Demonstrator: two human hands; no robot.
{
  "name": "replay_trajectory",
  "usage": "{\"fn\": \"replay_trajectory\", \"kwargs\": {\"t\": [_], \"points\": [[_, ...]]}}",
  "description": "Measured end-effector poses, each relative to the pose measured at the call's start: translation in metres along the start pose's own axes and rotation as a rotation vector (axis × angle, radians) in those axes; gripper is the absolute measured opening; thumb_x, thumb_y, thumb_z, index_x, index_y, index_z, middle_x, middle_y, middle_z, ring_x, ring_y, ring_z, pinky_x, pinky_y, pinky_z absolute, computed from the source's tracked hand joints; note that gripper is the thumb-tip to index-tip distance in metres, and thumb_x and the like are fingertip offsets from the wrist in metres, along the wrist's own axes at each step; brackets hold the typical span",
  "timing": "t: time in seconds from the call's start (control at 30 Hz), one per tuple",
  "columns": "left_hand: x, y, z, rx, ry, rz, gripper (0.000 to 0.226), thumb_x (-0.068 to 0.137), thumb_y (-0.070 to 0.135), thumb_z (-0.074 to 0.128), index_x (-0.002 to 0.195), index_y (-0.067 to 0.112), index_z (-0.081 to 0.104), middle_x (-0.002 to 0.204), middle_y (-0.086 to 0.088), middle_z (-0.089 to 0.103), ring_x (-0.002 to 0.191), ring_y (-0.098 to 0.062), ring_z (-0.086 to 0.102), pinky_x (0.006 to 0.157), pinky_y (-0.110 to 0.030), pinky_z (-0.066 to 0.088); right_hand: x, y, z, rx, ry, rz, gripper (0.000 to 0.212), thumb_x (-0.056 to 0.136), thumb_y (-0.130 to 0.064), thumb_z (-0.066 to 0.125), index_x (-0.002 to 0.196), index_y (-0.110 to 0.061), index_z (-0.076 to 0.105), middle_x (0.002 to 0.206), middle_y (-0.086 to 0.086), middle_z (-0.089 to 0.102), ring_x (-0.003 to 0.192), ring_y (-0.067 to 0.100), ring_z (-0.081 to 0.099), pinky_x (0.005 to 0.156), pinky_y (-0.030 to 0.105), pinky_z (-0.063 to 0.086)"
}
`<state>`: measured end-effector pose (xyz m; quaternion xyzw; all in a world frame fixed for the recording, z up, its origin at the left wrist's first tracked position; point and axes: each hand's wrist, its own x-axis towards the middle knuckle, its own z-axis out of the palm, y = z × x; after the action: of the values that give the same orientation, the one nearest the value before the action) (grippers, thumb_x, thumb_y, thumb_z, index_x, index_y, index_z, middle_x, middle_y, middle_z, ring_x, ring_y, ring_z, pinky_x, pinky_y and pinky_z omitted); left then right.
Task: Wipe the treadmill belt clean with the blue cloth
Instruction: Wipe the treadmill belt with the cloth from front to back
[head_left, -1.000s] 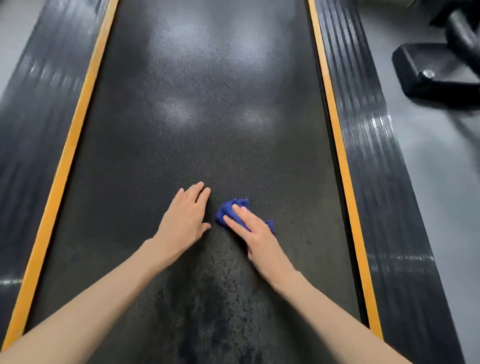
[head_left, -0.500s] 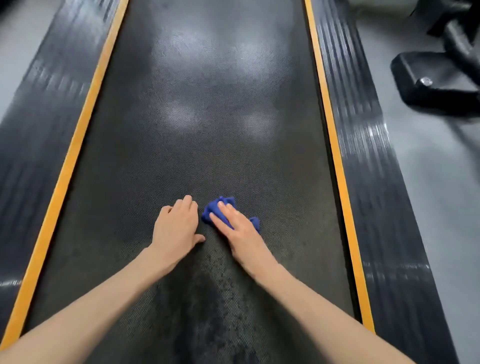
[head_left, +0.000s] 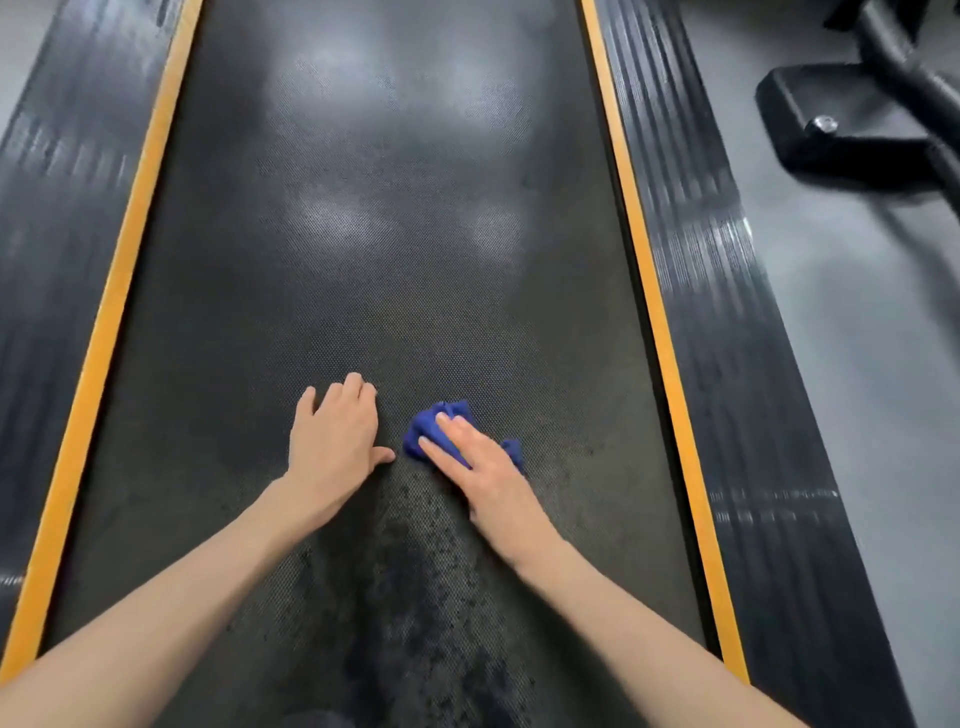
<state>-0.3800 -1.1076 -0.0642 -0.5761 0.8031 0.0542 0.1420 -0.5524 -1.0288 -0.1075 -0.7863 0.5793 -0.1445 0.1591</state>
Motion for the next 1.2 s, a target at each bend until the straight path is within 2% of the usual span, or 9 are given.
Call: {"fn": "replay_trajectory", "kwargs": {"t": [0.07,0.23,0.3,0.53,0.7,0.83,0.93,1.03,1.2], "points": [[0.001,-0.002,-0.002,-0.021,-0.011,0.011,0.071,0.075,0.058,0.063,0.126,0.015,0.041,0.124,0.001,0.042,0.119,-0.018,0.044,0.106,-0.037,0.03,-0.012,0.034,-0.013,0.0,0.001,-0.006,0.06,0.078,-0.004,0.028,0.132,-0.016,0.051,0.143,0.01,0.042,0.133,0.024,0.038,0.113,0.03,0.024],[0.0,-0.003,-0.001,-0.073,-0.011,0.018,0.072,0.072,0.056,0.067,0.125,0.013,0.044,0.122,0.0,0.043,0.116,-0.02,0.046,0.103,-0.036,0.036,-0.029,0.088,-0.05,0.09,0.268,0.596,0.069,0.08,0.019,0.043,0.14,-0.015,0.04,0.151,0.005,0.026,0.141,0.019,0.021,0.115,0.028,0.017],[0.001,-0.002,-0.002,-0.089,-0.008,0.01,0.071,0.071,0.055,0.069,0.123,0.012,0.046,0.122,-0.001,0.045,0.114,-0.021,0.047,0.101,-0.035,0.037,-0.017,0.068,-0.042,0.089,0.37,0.688,0.064,0.08,0.019,0.044,0.137,-0.009,0.044,0.149,0.011,0.03,0.14,0.022,0.025,0.115,0.024,0.015],[-0.001,-0.004,0.002,-0.077,0.043,0.013,0.072,0.064,0.051,0.075,0.118,0.009,0.052,0.115,-0.005,0.051,0.108,-0.026,0.052,0.099,-0.044,0.037,-0.045,0.032,-0.007,0.096,-0.045,0.043,0.072,0.068,0.008,0.038,0.136,-0.016,0.045,0.147,0.008,0.035,0.136,0.019,0.028,0.116,0.023,0.013],[-0.006,-0.005,0.005,-0.091,0.044,0.036,0.076,0.07,0.051,0.071,0.127,0.007,0.046,0.124,-0.006,0.049,0.113,-0.027,0.05,0.102,-0.042,0.035,-0.049,0.077,-0.039,0.112,0.176,0.394,0.064,0.082,0.015,0.045,0.136,-0.018,0.047,0.147,-0.002,0.032,0.139,0.019,0.028,0.115,0.032,0.023],[-0.006,-0.007,0.007,-0.107,0.056,0.045,0.075,0.068,0.047,0.075,0.124,0.004,0.049,0.121,-0.01,0.051,0.108,-0.031,0.052,0.097,-0.043,0.039,-0.023,0.046,-0.029,0.134,0.378,0.678,0.058,0.082,0.017,0.045,0.13,-0.014,0.053,0.144,0.005,0.04,0.137,0.019,0.032,0.114,0.027,0.022],[-0.005,-0.008,0.009,-0.102,0.057,0.041,0.075,0.064,0.045,0.079,0.119,0.003,0.053,0.116,-0.011,0.054,0.103,-0.033,0.055,0.091,-0.045,0.043,-0.029,0.006,0.005,0.239,0.183,0.378,0.047,0.086,0.003,0.041,0.129,-0.01,0.054,0.142,0.005,0.039,0.135,0.017,0.032,0.114,0.018,0.016],[-0.006,-0.006,0.006,-0.12,0.058,0.035,0.073,0.063,0.045,0.079,0.118,0.004,0.053,0.116,-0.011,0.053,0.104,-0.033,0.054,0.09,-0.045,0.042,-0.046,0.008,0.01,0.16,-0.06,0.023,0.053,0.083,-0.003,0.036,0.133,-0.015,0.048,0.146,0.004,0.034,0.136,0.023,0.032,0.114,0.025,0.015],[-0.008,-0.008,0.008,-0.146,0.052,0.041,0.075,0.065,0.041,0.08,0.122,0.002,0.051,0.12,-0.013,0.052,0.105,-0.035,0.054,0.09,-0.046,0.043,-0.07,0.064,-0.042,0.137,0.178,0.505,0.069,0.08,0.018,0.043,0.137,-0.022,0.045,0.149,-0.005,0.029,0.14,0.013,0.023,0.115,0.025,0.017]]}}
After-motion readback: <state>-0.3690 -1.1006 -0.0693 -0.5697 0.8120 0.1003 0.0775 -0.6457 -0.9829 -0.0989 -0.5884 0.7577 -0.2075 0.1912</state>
